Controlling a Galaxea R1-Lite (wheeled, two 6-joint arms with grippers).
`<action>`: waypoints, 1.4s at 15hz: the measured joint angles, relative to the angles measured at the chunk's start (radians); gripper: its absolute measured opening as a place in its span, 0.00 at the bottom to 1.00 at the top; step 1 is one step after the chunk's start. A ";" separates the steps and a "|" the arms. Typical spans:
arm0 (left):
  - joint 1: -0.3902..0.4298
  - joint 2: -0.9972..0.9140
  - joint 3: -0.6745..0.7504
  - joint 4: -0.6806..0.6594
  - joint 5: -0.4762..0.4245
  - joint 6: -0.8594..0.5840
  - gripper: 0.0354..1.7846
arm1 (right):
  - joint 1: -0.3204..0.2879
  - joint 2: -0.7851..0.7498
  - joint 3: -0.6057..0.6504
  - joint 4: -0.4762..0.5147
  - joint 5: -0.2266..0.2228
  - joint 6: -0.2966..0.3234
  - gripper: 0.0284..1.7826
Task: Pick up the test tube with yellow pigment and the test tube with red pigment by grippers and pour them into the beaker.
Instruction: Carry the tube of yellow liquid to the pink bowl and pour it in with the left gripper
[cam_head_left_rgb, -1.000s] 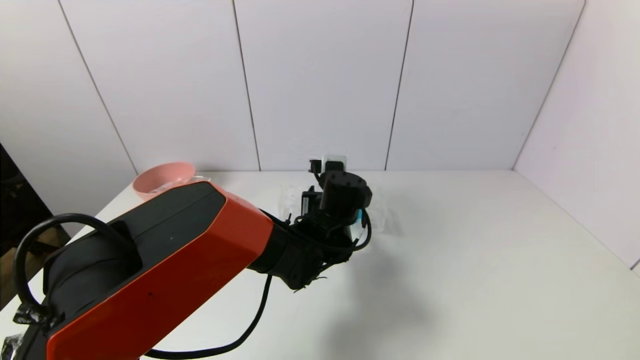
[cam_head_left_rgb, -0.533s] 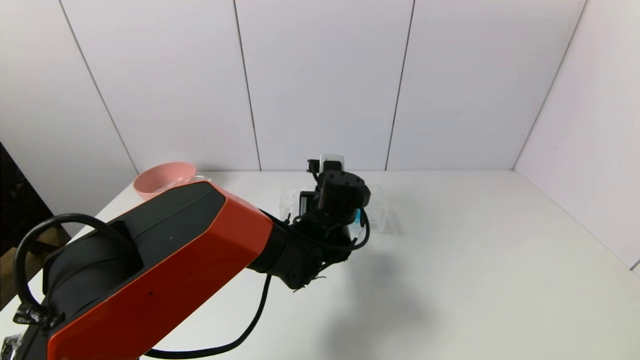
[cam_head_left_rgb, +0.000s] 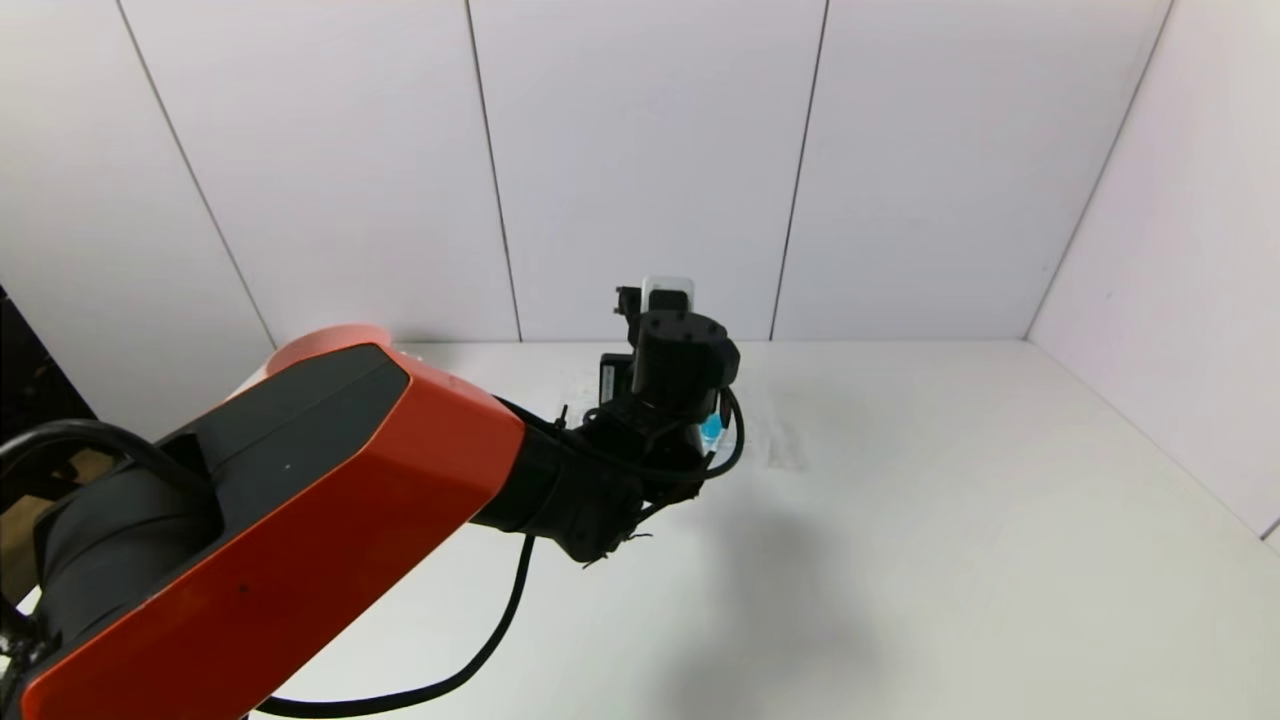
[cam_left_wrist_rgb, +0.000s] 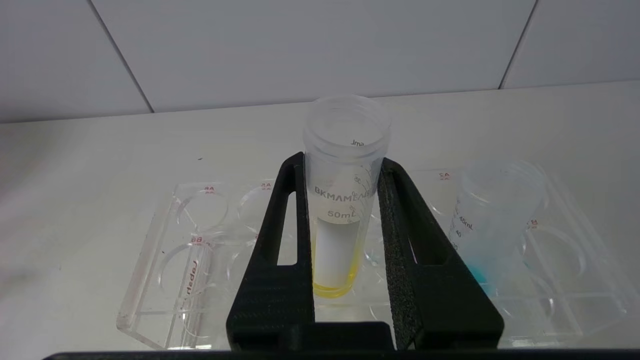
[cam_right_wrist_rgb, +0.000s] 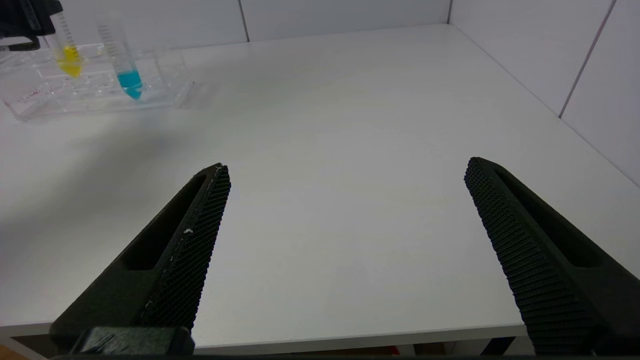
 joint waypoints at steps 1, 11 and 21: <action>0.000 -0.010 -0.005 0.000 0.000 0.007 0.22 | 0.000 0.000 0.000 0.000 0.000 0.000 0.96; 0.000 -0.107 0.008 0.013 -0.013 0.042 0.22 | 0.000 0.000 0.000 0.000 0.000 0.000 0.96; 0.301 -0.555 0.532 0.014 -0.668 0.059 0.22 | 0.000 0.000 0.000 0.000 0.000 0.000 0.96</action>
